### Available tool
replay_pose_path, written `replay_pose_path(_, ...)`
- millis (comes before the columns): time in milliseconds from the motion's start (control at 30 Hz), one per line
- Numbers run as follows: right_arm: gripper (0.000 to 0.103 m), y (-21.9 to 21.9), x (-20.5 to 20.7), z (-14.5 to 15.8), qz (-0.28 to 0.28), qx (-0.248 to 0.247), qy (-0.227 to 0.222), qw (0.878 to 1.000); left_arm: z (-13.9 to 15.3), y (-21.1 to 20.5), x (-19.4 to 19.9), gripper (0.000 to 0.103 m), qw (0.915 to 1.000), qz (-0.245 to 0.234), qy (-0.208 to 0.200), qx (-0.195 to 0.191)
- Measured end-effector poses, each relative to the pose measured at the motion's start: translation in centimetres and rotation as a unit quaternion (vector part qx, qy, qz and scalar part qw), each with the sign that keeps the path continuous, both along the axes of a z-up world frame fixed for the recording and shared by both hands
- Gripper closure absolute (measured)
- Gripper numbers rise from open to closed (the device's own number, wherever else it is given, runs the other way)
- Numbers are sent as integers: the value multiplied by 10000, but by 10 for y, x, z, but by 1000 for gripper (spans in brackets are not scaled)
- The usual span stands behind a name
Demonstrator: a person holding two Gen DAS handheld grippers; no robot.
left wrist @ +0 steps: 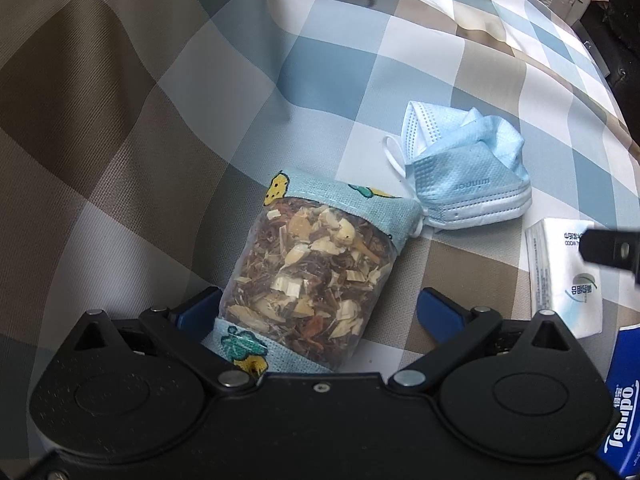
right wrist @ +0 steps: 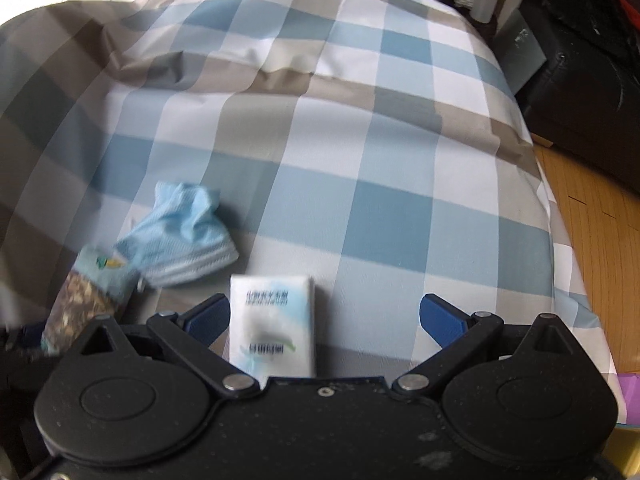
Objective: Organize soft objects
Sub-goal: 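Close the left tool on the herb sachet while the right tool grasps the white NATURAL WOOD tissue pack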
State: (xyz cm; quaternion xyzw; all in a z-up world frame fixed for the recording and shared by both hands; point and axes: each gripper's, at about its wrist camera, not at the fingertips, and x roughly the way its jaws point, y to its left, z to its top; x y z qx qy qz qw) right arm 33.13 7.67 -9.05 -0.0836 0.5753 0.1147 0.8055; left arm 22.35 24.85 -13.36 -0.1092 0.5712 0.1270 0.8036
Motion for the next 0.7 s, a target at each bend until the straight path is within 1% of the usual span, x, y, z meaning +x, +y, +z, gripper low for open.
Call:
replay_pose_path(167,2,11,-11,-13,229,-63,159,9996,0,1,0,4,10000,-1,-6,-22)
replay_pose_path(267,2,16,-16,-20,383,-224,196,9988,0,1,0,4,10000,5,6,-14)
replay_pose_path(467,2,7,-17,-29,585,-688,266,9956,0,2,0,4,10000,16,-2,-58)
replay_pose_path(567,2,1,-16,-29,700,-1105,68,9914,1,2,0,4,10000,18,-2,-72)
replay_pose_path(633,2,-6,-12,-26,557,-1319,-74,9897,1,2,0,4,10000,26,-2,-82)
replay_pose_path(700,2,-15,-4,-23,196,-1360,-102,9905,1,2,0,4,10000,22,1,-77)
